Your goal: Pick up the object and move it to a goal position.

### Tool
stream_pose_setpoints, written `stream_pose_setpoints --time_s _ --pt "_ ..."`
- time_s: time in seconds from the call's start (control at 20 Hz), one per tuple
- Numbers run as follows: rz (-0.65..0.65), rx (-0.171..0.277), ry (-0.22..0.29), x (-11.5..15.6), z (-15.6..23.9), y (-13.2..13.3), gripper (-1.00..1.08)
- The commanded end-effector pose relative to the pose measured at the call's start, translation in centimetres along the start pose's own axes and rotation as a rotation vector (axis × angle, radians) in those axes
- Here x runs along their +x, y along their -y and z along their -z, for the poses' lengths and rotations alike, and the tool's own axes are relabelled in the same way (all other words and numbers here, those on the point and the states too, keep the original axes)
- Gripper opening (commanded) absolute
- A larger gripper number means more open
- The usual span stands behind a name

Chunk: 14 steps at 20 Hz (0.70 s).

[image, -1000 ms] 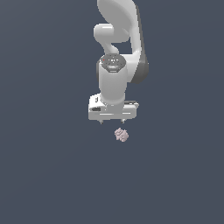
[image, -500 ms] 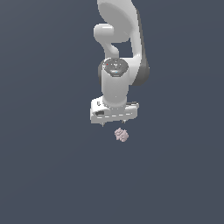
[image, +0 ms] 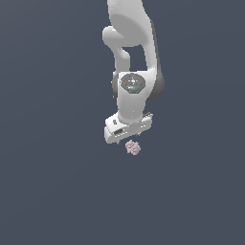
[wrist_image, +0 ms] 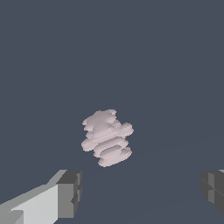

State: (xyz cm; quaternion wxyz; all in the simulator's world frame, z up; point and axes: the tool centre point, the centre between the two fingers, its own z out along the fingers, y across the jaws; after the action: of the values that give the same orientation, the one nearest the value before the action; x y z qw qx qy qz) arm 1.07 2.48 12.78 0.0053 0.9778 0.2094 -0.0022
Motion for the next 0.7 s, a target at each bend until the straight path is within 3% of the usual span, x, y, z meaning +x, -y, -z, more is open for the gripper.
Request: stream_pose_setpoints --time_s 0.0,0.65 --pt "0.081 0.001 -0.001 0.2 -0.8 0.5 1.00" --pt "0.346 0.007 -0.007 1.0 -3.5 2.4 1.00"
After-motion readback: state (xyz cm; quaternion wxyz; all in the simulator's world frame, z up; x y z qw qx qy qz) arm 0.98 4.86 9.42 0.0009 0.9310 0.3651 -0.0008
